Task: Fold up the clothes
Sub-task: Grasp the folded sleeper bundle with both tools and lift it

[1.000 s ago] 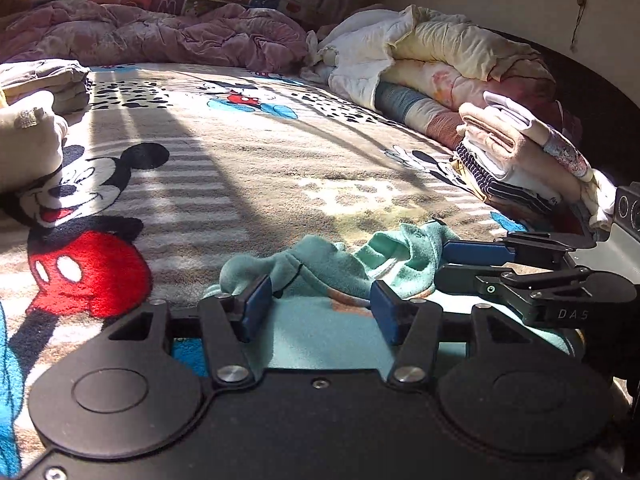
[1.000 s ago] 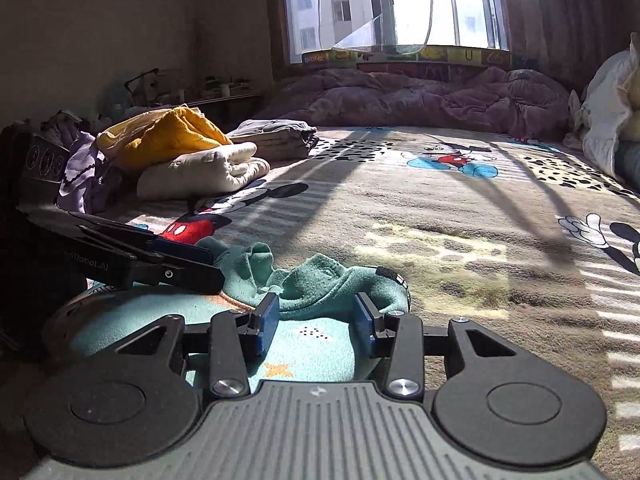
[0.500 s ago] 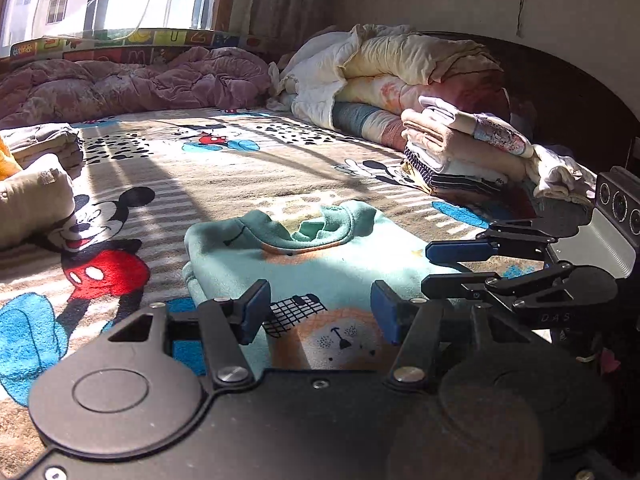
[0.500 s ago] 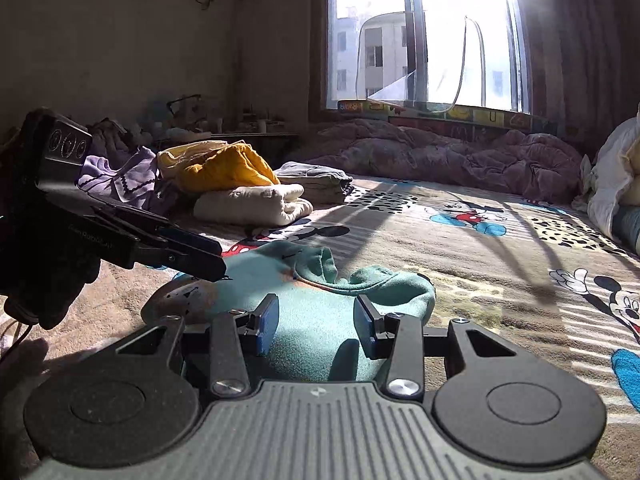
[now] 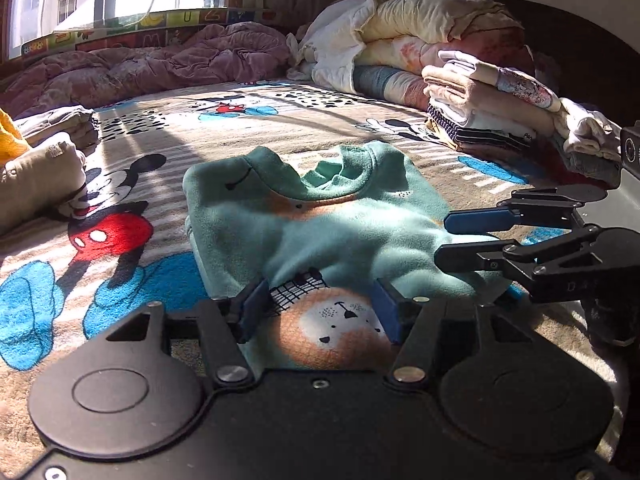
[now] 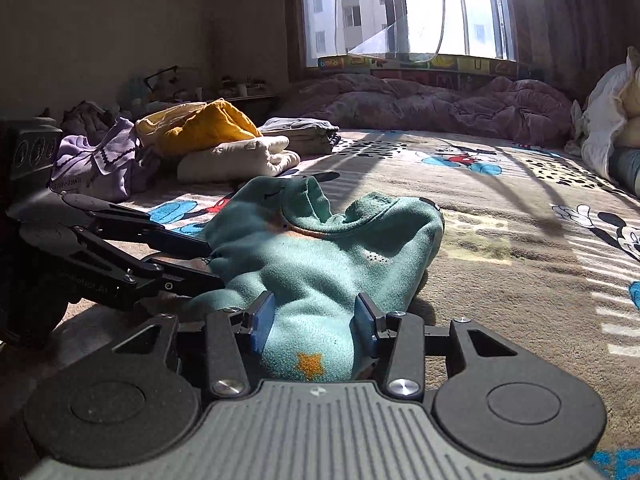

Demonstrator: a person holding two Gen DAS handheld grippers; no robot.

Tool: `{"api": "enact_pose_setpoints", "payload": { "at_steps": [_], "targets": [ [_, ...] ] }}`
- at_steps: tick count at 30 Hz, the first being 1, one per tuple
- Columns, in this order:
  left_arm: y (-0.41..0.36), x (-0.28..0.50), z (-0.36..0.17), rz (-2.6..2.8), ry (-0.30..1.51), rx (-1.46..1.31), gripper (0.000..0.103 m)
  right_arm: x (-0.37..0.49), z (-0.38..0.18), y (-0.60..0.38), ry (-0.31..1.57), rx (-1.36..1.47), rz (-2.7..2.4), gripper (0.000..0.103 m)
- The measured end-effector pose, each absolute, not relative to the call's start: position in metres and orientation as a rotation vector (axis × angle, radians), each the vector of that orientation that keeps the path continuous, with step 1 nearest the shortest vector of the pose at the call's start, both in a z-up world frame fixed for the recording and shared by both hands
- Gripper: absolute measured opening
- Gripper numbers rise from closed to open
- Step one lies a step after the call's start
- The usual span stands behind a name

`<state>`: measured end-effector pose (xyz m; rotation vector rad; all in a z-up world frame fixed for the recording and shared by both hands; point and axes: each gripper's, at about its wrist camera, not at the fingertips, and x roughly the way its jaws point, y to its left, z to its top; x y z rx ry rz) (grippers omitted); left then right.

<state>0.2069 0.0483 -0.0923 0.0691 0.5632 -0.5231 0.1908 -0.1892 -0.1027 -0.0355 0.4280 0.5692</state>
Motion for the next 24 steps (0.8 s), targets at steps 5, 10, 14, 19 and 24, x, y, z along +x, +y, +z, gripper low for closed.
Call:
{"api": "enact_pose_setpoints", "payload": {
  "at_steps": [5,10,14,19,24],
  "targets": [
    [0.086,0.2,-0.07,-0.456,0.514,-0.183,0.068,0.182,-0.093,-0.218,0.411,0.186,0.484,0.073],
    [0.124,0.222,-0.094,-0.363,0.596,-0.606,0.077,0.208,-0.11,-0.255,0.511,0.568,0.417,0.082],
    [0.12,0.24,-0.107,-0.363,0.661,-0.706,0.077,0.231,-0.125,-0.248,0.587,0.653,0.451,0.084],
    [0.095,0.258,-0.116,-0.334,0.709,-0.649,0.076,0.26,-0.131,-0.229,0.662,0.618,0.452,0.086],
    [0.083,0.262,-0.118,-0.337,0.706,-0.604,0.075,0.277,-0.136,-0.217,0.655,0.575,0.481,0.072]
  ]
}}
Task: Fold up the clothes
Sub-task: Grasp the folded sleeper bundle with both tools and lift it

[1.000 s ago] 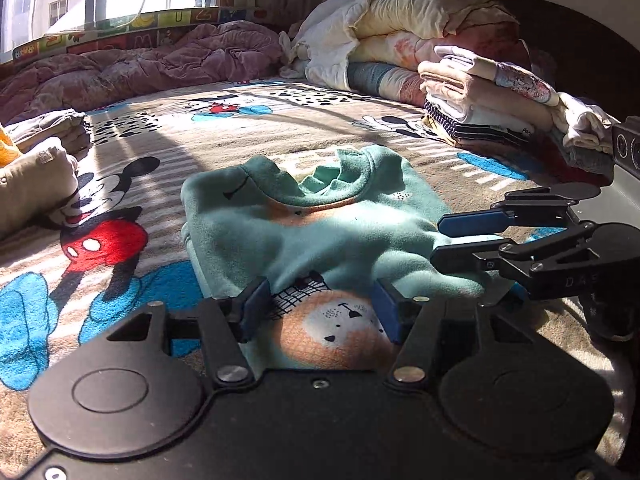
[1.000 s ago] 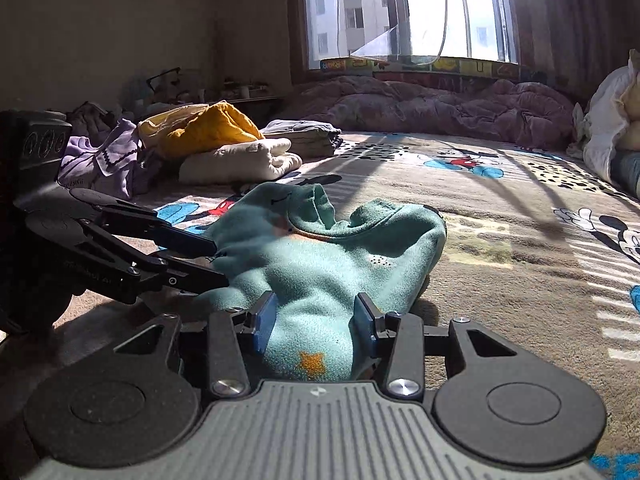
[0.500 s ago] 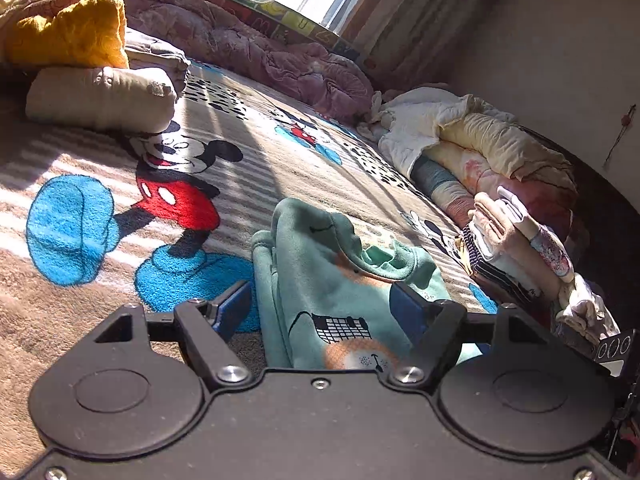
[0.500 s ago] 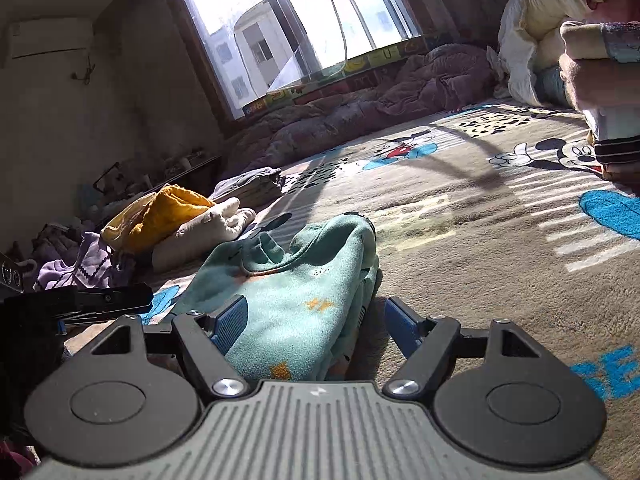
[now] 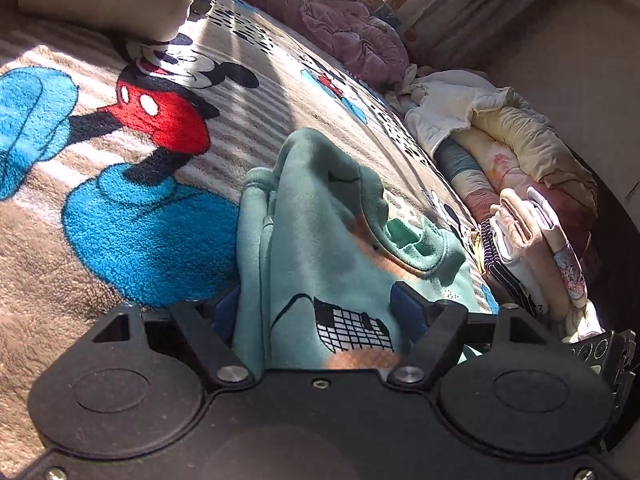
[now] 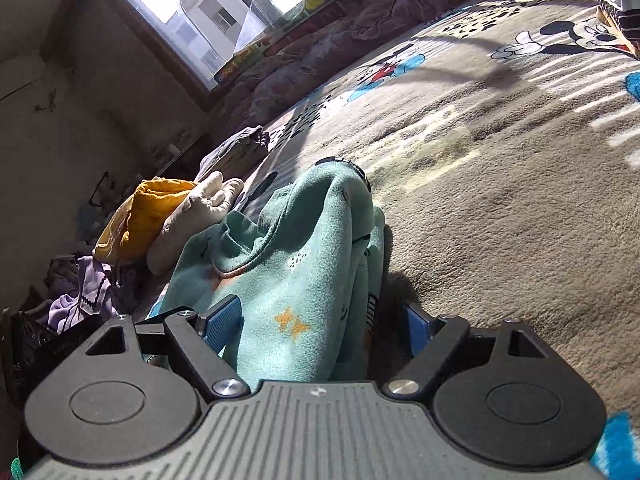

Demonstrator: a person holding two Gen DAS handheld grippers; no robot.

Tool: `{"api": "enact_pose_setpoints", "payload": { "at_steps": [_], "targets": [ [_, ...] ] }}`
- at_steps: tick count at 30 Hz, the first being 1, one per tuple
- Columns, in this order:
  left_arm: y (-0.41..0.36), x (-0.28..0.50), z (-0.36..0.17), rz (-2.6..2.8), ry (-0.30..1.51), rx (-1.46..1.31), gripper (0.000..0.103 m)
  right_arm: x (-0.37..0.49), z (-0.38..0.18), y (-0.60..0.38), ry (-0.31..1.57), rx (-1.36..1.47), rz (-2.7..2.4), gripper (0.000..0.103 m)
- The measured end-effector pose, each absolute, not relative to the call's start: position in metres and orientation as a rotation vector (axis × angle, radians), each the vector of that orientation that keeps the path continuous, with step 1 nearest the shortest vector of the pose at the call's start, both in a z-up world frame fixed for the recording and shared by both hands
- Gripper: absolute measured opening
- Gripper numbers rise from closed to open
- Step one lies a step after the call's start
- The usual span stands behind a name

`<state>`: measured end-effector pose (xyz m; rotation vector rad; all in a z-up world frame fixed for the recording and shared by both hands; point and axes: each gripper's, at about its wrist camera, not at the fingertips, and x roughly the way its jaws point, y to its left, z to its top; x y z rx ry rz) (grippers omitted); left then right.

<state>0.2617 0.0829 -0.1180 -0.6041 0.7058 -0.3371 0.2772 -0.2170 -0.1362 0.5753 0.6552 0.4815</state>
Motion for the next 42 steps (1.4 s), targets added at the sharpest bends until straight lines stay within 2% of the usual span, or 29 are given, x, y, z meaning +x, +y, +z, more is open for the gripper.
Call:
{"api": "enact_pose_setpoints", "payload": {
  "at_steps": [2,4,7,10,16,17,19,21,22,23,25,39,41,42],
  "targets": [
    [0.085,0.26,-0.12,-0.339,0.718,-0.648,0.067,0.277,-0.137,-0.218,0.66,0.585,0.497,0.066],
    [0.087,0.255,-0.124,-0.338,0.737,-0.729,0.054,0.275,-0.138,-0.221,0.67,0.616,0.508,0.061],
    [0.086,0.241,-0.127,-0.333,0.765,-0.819,0.045,0.265,-0.14,-0.228,0.687,0.688,0.516,0.054],
    [0.086,0.219,-0.13,-0.33,0.798,-0.912,0.042,0.244,-0.14,-0.234,0.704,0.744,0.521,0.05],
    [0.091,0.158,-0.137,-0.369,0.909,-1.1,0.041,0.187,-0.131,-0.252,0.78,0.831,0.52,0.05],
    [0.094,0.147,-0.137,-0.367,0.916,-1.105,0.043,0.17,-0.131,-0.256,0.792,0.832,0.513,0.052],
    [0.105,0.129,-0.125,-0.302,0.846,-0.997,0.055,0.138,-0.128,-0.264,0.789,0.816,0.492,0.054],
    [0.113,0.119,-0.112,-0.257,0.786,-0.894,0.063,0.116,-0.119,-0.27,0.728,0.762,0.467,0.067],
    [0.117,0.117,-0.11,-0.257,0.771,-0.882,0.066,0.114,-0.118,-0.273,0.708,0.769,0.469,0.082],
    [0.119,0.115,-0.112,-0.276,0.77,-0.908,0.066,0.114,-0.118,-0.276,0.691,0.782,0.474,0.087],
    [0.121,0.112,-0.116,-0.308,0.77,-0.935,0.067,0.116,-0.121,-0.277,0.679,0.796,0.477,0.087],
    [0.062,0.122,-0.123,-0.367,0.752,-0.668,0.066,0.137,-0.131,-0.236,0.707,0.598,0.429,0.087],
    [0.058,0.124,-0.125,-0.375,0.76,-0.673,0.059,0.136,-0.133,-0.233,0.71,0.606,0.457,0.067],
    [0.057,0.125,-0.127,-0.38,0.766,-0.691,0.05,0.136,-0.133,-0.232,0.712,0.613,0.471,0.066]
  ]
}}
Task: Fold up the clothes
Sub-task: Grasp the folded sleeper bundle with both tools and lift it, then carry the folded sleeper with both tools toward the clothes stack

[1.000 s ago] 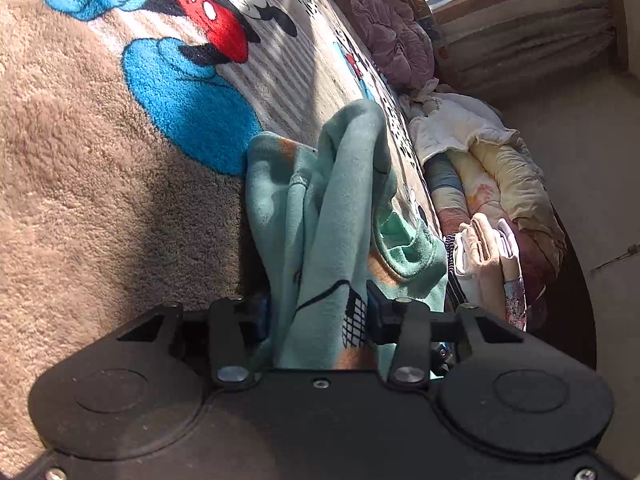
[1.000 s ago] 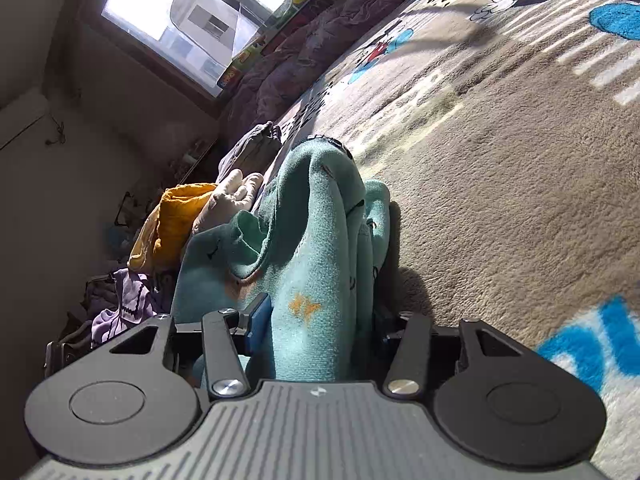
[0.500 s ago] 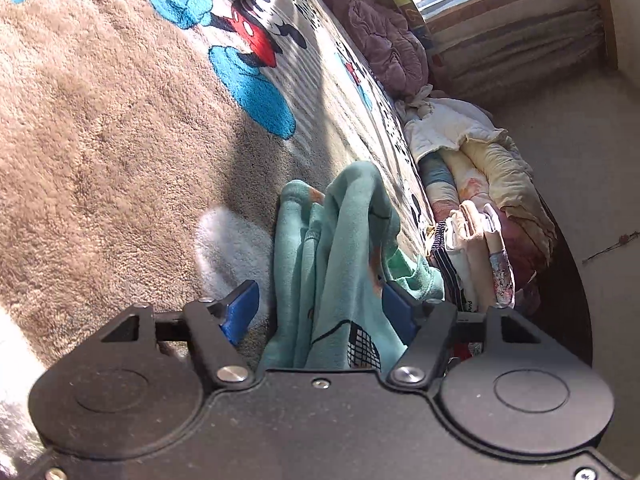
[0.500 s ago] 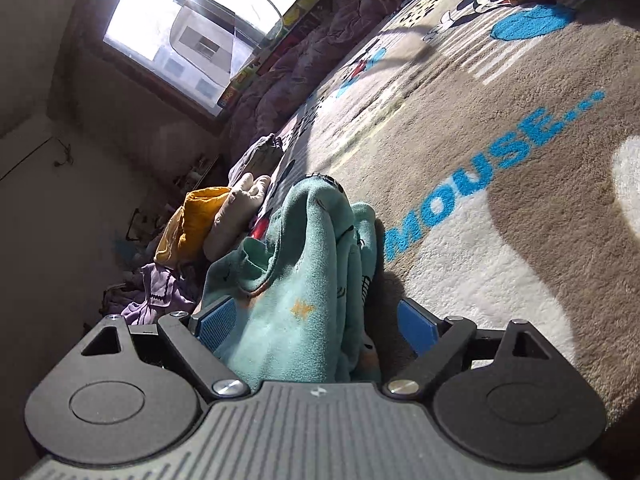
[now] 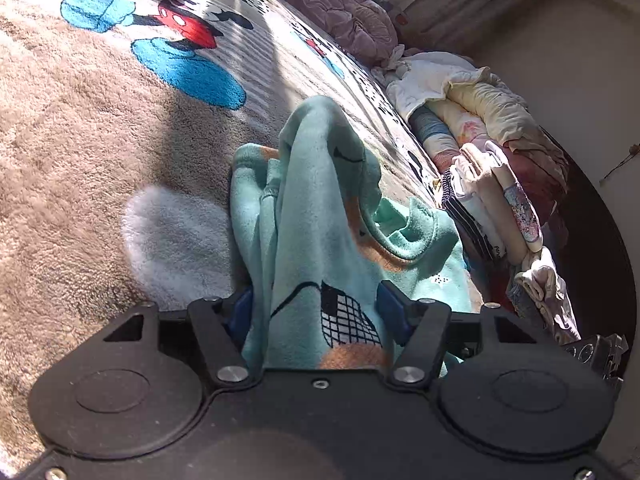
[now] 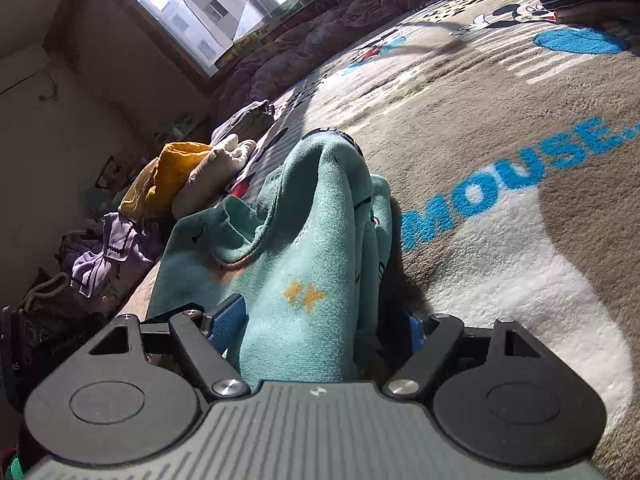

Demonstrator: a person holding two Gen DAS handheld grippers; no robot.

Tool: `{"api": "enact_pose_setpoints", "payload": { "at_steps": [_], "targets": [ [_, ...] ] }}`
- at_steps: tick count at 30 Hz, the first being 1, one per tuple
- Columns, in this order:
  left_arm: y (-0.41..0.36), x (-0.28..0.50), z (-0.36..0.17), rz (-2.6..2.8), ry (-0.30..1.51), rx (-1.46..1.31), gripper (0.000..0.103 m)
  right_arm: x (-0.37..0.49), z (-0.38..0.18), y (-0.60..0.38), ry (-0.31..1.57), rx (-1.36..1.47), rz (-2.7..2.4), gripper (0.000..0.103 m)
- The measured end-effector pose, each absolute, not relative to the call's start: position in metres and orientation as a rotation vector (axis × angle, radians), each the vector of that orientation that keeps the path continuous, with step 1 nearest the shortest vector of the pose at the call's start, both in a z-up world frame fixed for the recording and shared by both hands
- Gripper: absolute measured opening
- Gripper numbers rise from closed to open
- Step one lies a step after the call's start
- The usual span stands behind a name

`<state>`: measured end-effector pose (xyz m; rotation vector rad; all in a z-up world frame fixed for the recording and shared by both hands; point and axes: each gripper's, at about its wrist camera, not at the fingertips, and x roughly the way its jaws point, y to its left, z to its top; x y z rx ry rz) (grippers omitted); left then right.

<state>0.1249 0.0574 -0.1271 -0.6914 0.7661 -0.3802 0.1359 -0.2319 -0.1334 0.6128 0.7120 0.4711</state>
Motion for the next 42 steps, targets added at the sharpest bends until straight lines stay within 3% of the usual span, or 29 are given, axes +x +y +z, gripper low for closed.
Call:
{"api": "enact_pose_setpoints", "payload": {
  "at_steps": [1,4,7,14,26,33,36,38,40,42],
  "targets": [
    [0.059,0.126,-0.129,-0.388,0.776,-0.729,0.042,0.136,-0.134,-0.231,0.714,0.619,0.486,0.064],
    [0.068,0.123,-0.131,-0.425,0.794,-0.878,0.037,0.134,-0.139,-0.239,0.714,0.719,0.523,0.056],
    [0.065,0.116,-0.128,-0.474,0.791,-0.965,0.036,0.127,-0.141,-0.258,0.701,0.846,0.552,0.051],
    [0.003,0.129,-0.095,-0.712,0.772,-0.984,0.036,0.081,-0.105,-0.326,0.503,0.941,0.53,0.051],
    [-0.243,0.227,0.02,-1.21,0.782,-0.918,0.036,0.017,-0.01,-0.52,-0.017,0.99,0.276,0.051],
    [-0.376,0.293,0.048,-1.37,0.845,-0.976,0.039,0.027,0.033,-0.635,-0.223,1.026,0.125,0.05],
    [-0.414,0.33,0.002,-1.149,1.009,-0.959,0.055,0.052,0.006,-0.678,-0.185,1.132,-0.029,0.05],
    [-0.427,0.345,-0.039,-0.907,1.174,-0.876,0.042,0.08,-0.033,-0.701,-0.069,1.234,-0.096,0.05],
    [-0.428,0.349,-0.054,-0.877,1.163,-0.906,0.042,0.099,-0.062,-0.711,0.008,1.261,-0.132,0.035],
    [-0.43,0.346,-0.048,-0.878,1.126,-0.877,0.043,0.117,-0.091,-0.721,0.085,1.286,-0.168,0.034]
  ]
}}
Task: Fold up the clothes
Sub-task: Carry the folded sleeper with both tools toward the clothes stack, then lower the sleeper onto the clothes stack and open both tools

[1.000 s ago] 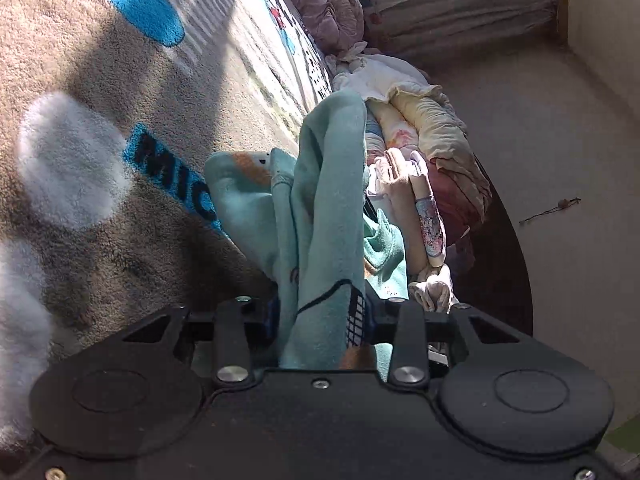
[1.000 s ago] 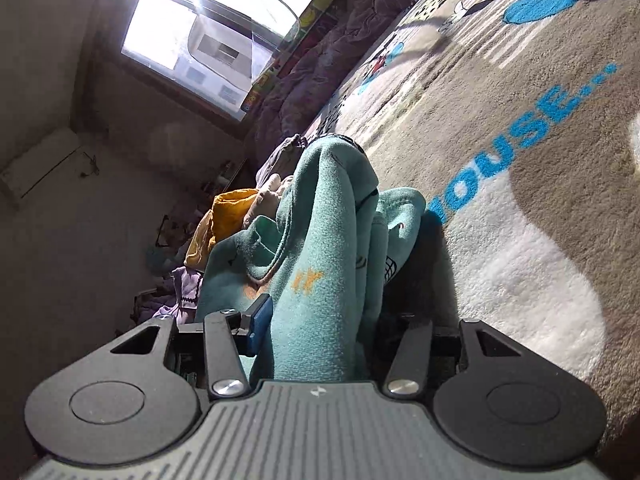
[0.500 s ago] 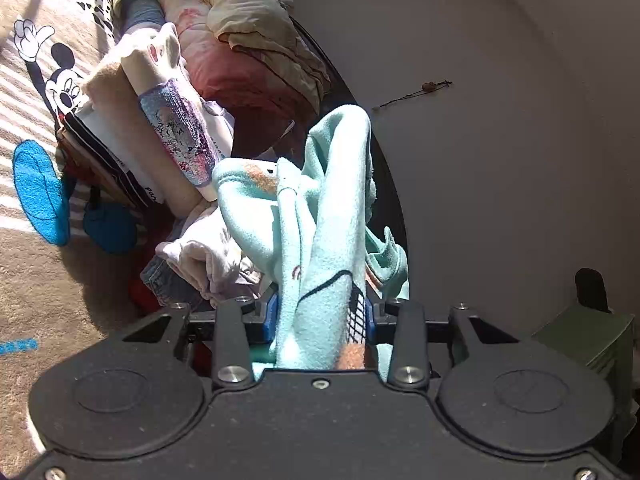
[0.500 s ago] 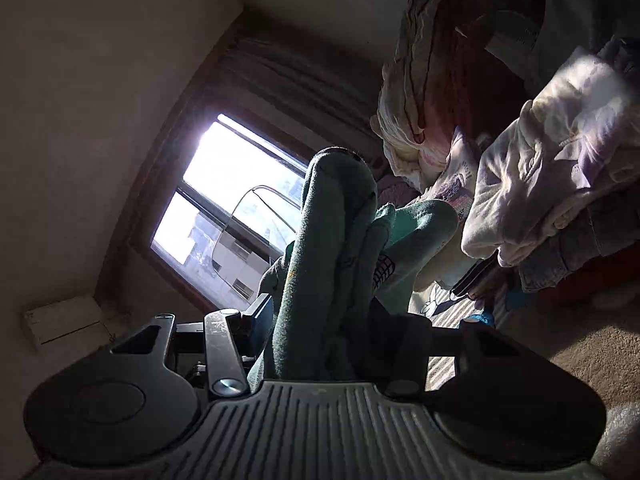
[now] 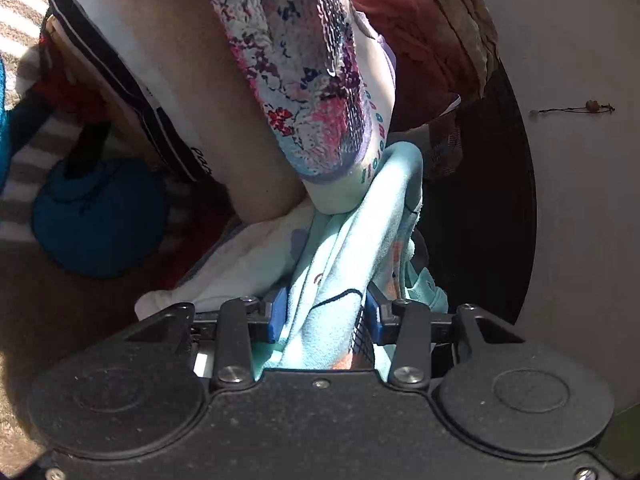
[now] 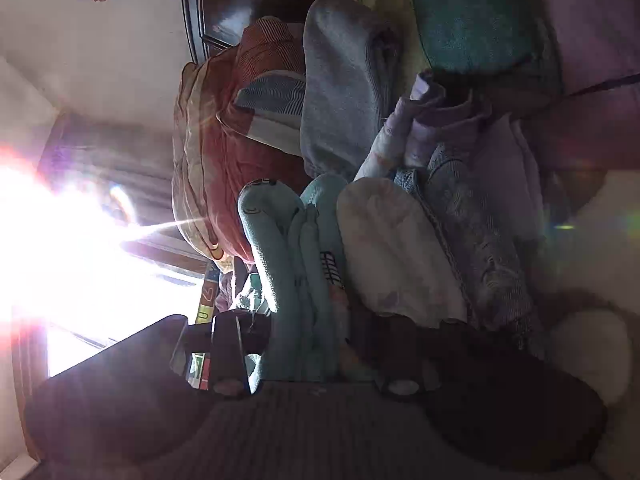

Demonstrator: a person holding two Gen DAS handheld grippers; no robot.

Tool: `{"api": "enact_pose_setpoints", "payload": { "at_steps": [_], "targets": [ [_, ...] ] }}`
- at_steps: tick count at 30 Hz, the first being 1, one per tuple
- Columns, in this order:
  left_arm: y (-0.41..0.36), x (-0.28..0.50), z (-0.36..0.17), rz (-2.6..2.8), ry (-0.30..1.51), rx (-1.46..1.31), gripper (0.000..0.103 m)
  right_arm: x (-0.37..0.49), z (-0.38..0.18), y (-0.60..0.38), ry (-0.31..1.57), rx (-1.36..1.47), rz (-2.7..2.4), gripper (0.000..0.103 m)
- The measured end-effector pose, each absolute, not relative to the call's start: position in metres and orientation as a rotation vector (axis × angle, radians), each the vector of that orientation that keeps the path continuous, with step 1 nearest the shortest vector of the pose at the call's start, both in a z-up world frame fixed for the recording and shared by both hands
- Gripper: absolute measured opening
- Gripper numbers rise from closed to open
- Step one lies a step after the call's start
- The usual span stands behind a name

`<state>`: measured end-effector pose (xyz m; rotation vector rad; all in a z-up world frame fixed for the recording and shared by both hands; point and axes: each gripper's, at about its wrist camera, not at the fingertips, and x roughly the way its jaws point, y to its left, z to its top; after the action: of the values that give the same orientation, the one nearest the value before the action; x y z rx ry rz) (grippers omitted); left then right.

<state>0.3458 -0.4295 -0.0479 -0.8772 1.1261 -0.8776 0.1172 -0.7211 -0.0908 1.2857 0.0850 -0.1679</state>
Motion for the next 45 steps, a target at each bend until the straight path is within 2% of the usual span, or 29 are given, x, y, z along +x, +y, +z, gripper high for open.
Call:
{"api": "enact_pose_setpoints", "payload": {
  "at_steps": [3,4,7,9,11,14,15,17,18,19,21,24,29,45],
  "targets": [
    [-0.431,0.343,-0.038,-0.878,1.111,-0.859,0.045,0.119,-0.084,-0.721,0.089,1.248,-0.189,0.036],
    [-0.43,0.34,-0.033,-0.889,1.095,-0.847,0.054,0.118,-0.083,-0.721,0.083,1.249,-0.193,0.037],
    [-0.423,0.329,-0.011,-0.918,1.002,-0.768,0.068,0.101,-0.067,-0.711,0.072,1.183,-0.221,0.044],
    [-0.417,0.319,0.0,-0.922,0.95,-0.713,0.074,0.084,-0.054,-0.706,0.05,1.118,-0.245,0.053],
    [-0.41,0.306,0.008,-0.923,0.903,-0.636,0.075,0.064,-0.04,-0.699,0.031,1.058,-0.267,0.065],
    [-0.396,0.278,0.017,-0.903,0.825,-0.523,0.078,0.04,-0.019,-0.683,0.048,0.933,-0.308,0.073],
    [-0.397,0.269,0.019,-0.89,0.799,-0.484,0.082,0.032,-0.011,-0.676,0.062,0.884,-0.323,0.076],
    [-0.394,0.249,0.024,-0.878,0.746,-0.401,0.088,0.019,-0.001,-0.662,0.086,0.832,-0.346,0.098],
    [-0.39,0.239,0.027,-0.881,0.724,-0.362,0.093,0.014,0.005,-0.653,0.105,0.805,-0.349,0.102],
    [-0.386,0.23,0.03,-0.886,0.705,-0.321,0.098,0.008,0.01,-0.644,0.124,0.777,-0.351,0.102],
    [-0.378,0.211,0.037,-0.891,0.662,-0.24,0.102,0.003,0.021,-0.626,0.167,0.717,-0.368,0.102],
    [-0.369,0.179,0.05,-0.859,0.601,-0.104,0.102,-0.001,0.036,-0.601,0.245,0.645,-0.394,0.102],
    [-0.356,0.143,0.064,-0.761,0.523,0.054,0.103,-0.022,0.055,-0.563,0.249,0.58,-0.429,0.102],
    [-0.318,0.091,0.095,-0.845,0.443,0.01,0.103,-0.051,0.087,-0.506,0.366,0.384,-0.579,0.102]
  ]
}}
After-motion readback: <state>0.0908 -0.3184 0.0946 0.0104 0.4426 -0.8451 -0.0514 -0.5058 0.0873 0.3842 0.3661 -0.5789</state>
